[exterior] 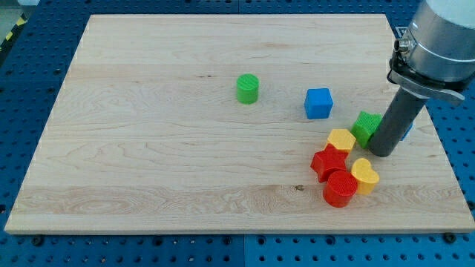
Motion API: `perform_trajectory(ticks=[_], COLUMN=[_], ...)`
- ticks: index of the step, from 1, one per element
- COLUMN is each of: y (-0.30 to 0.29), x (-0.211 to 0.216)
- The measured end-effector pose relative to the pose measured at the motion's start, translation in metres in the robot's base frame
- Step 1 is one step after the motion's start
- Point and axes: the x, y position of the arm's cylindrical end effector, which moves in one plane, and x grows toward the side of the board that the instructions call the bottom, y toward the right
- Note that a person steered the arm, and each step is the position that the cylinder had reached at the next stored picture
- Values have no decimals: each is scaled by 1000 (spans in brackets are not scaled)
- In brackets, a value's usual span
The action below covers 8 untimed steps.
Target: Place the green star to the right of the blue cube
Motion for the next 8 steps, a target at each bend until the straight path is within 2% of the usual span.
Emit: perform_trajectory(ticks=[4, 8], y=[0, 0], x=[-54, -81])
